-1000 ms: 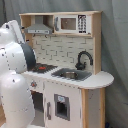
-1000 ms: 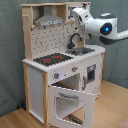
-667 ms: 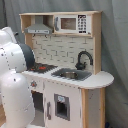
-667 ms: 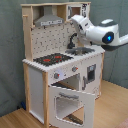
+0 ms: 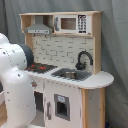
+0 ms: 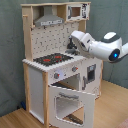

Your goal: Play with the kitchen

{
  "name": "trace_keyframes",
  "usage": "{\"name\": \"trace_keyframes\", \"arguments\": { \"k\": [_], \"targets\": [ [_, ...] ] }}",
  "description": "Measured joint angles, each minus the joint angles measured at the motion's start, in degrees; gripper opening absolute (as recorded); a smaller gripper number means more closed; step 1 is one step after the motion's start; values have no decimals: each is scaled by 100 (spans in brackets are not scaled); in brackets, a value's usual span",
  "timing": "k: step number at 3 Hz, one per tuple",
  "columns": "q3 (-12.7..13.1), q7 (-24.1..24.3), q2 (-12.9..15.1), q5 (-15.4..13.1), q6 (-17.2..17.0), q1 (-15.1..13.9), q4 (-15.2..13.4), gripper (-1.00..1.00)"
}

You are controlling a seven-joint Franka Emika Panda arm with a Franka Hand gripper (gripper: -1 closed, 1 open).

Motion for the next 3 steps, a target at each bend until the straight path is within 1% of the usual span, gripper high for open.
{"name": "trace_keyframes", "arguments": {
  "k": [1, 2, 3],
  "targets": [
    [438, -1, 331, -298, -107, 2, -5, 100],
    [868, -1, 715, -708, -212, 4, 16, 100],
    [1224, -23, 1136, -1192, -244, 8, 106, 100]
  ]
}}
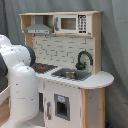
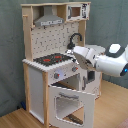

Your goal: Play with the kitchen

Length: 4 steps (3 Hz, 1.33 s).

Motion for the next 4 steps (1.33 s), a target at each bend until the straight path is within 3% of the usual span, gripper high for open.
{"name": "trace_keyframes", "arguments": {
  "k": [2, 4],
  "targets": [
    [325, -130, 757, -868, 0, 84, 247, 100],
    [377, -407, 1717, -1825, -33, 452, 633, 100]
  ]
}}
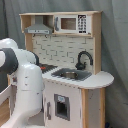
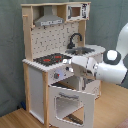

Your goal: Play with the kitchen

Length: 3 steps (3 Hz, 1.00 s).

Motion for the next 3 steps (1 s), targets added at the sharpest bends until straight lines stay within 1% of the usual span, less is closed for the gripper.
{"name": "trace_keyframes", "arguments": {
  "k": [1, 3],
  "targets": [
    [-9, -181, 561, -475, -134, 295, 222, 100],
    [-40, -521, 1336, -1109, -420, 752, 582, 100]
  ]
}}
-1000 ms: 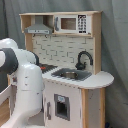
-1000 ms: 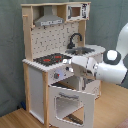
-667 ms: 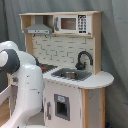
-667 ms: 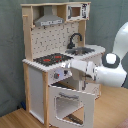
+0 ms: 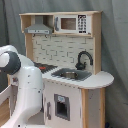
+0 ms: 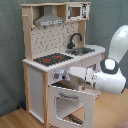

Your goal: Play with the kitchen

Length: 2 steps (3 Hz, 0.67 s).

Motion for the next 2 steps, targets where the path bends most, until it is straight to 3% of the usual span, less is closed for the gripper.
{"name": "trace_keyframes", "arguments": {
  "k": [2],
  "targets": [
    [-1, -444, 649, -667, -297, 422, 476, 100]
  ]
}}
